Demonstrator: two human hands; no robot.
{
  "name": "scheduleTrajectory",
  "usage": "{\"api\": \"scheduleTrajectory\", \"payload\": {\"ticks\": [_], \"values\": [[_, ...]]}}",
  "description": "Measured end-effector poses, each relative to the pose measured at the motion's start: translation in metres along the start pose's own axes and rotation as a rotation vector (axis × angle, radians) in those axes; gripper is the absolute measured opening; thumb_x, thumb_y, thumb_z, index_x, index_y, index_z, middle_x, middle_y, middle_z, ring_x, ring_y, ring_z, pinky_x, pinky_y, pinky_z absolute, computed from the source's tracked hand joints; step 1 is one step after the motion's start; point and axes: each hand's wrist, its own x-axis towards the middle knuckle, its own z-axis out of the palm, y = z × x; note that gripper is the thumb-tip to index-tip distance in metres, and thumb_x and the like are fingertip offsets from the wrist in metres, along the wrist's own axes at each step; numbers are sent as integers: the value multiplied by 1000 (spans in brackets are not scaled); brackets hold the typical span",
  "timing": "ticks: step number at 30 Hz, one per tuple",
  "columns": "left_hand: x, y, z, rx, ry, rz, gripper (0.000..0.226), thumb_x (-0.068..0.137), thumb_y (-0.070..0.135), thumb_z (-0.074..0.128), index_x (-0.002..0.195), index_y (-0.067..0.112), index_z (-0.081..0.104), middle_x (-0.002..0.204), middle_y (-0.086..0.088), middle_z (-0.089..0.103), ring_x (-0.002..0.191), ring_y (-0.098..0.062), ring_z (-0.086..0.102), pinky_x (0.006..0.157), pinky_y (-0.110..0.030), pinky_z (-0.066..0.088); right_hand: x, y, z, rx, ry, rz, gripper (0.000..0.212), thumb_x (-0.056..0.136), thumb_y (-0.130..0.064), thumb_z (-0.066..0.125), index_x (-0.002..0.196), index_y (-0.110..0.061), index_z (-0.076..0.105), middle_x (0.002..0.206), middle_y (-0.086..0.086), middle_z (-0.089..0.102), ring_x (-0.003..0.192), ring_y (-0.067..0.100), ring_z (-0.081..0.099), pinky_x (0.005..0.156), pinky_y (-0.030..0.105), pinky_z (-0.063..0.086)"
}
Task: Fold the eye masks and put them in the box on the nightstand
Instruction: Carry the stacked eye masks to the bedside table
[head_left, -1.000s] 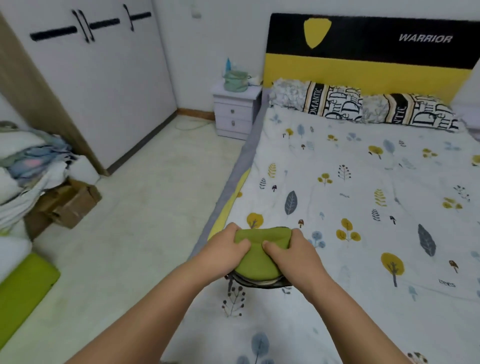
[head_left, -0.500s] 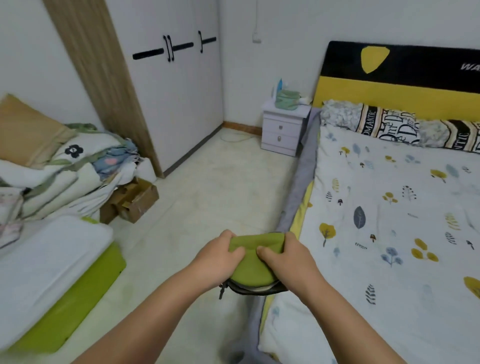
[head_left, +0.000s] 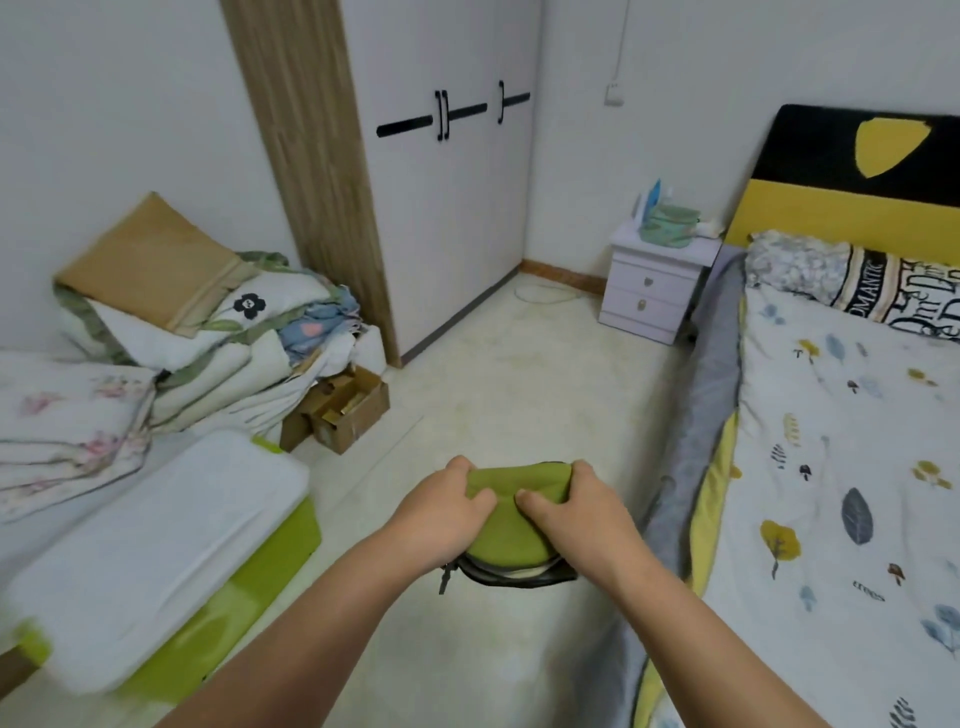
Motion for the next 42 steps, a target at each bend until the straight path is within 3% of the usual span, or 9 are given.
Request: {"api": "scheduleTrajectory", "payload": {"ticks": [4, 8, 16, 21, 31, 42], "values": [[36, 12, -14, 7, 8, 18, 27, 86, 27, 43, 108, 12, 49, 96, -7, 58, 94, -27, 58, 78, -35, 45, 36, -11, -5, 13, 10, -9, 32, 78, -40, 61, 89, -17, 42, 88, 2, 56, 81, 24, 53, 68, 25, 37], [82, 30, -30, 5, 23, 36, 26, 86, 27, 43, 108, 13, 50, 99, -8, 61, 95, -27, 59, 79, -36, 47, 85, -28, -15, 29, 36, -13, 32, 78, -41, 62, 90, -16, 44, 89, 2, 56, 94, 29, 60, 71, 28, 41], [178, 48, -59, 16, -7, 90, 29, 86, 27, 43, 111, 13, 49, 99, -7, 60, 96, -27, 60, 83, -38, 49, 169, -58, -20, 84, 71, 42, 36, 77, -39, 61, 98, -13, 48, 97, 4, 60, 94, 27, 60, 78, 36, 50], [260, 48, -88, 36, -36, 155, 29, 86, 28, 43, 110, 15, 50, 89, 0, 56, 84, -21, 56, 72, -32, 45, 238, -89, -13, 79, 137, 68, 32, 77, -40, 62, 89, -16, 43, 81, -4, 54, 84, 24, 58, 67, 30, 43], [406, 75, -158, 120, -168, 280, 30, 85, 28, 42, 110, 13, 50, 103, -10, 63, 93, -27, 62, 78, -38, 51, 362, -150, -5, 163, 263, 166, 33, 78, -38, 62, 92, -14, 44, 99, 7, 63, 91, 26, 61, 76, 36, 49], [552, 138, -142, 113, -238, 325, 29, 87, 27, 43, 110, 11, 50, 105, -12, 63, 97, -28, 60, 83, -39, 48, 506, -139, -51, 139, 303, 210, 34, 77, -40, 61, 92, -14, 45, 96, 4, 60, 92, 26, 60, 73, 34, 48]]}}
